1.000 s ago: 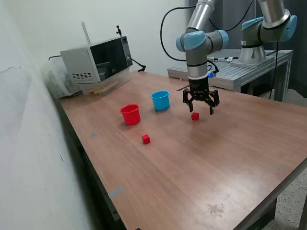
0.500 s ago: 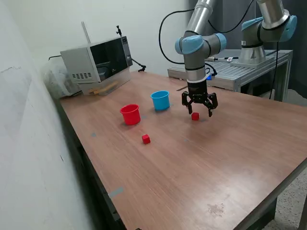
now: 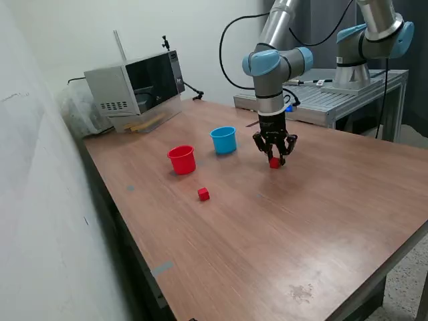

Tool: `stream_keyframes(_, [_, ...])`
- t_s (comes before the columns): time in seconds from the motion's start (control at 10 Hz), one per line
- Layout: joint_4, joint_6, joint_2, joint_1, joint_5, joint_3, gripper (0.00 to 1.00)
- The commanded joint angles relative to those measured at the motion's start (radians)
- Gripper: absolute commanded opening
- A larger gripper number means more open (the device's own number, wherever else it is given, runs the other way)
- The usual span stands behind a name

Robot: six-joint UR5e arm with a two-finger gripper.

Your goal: Place red objects in the red bin, and blue objects in the blue bin.

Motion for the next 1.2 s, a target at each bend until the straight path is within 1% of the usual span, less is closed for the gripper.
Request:
stream_keyframes(0.0, [0.000, 0.000, 0.001, -0.001, 0.000, -0.002, 0.00])
stream_keyframes(0.1, [0.003, -0.013, -0.005, -0.001, -0.011, -0.005, 0.00])
stream_keyframes(0.2, [0.012, -0.017, -0.039, 0.000, -0.037, -0.002, 0.00])
stream_keyframes(0.3, [0.015, -0.017, -0.121, 0.000, -0.039, -0.003, 0.00])
stream_keyframes(0.4, [0.047, -0.017, -0.174, 0.000, -0.039, -0.011, 0.00])
stream_keyframes(0.5, [0.082, -0.017, -0.200, -0.001, -0.039, -0.046, 0.00])
stream_keyframes(0.6, [0.090, -0.017, -0.200, -0.006, -0.043, -0.089, 0.00])
stream_keyframes(0.8, [0.090, -0.005, -0.179, -0.096, -0.042, -0.203, 0.00])
stream_keyframes(1.0, [0.089, 0.036, -0.092, -0.180, -0.046, -0.338, 0.00])
stream_keyframes(1.1, [0.087, 0.042, -0.026, -0.223, -0.100, -0.412, 0.00])
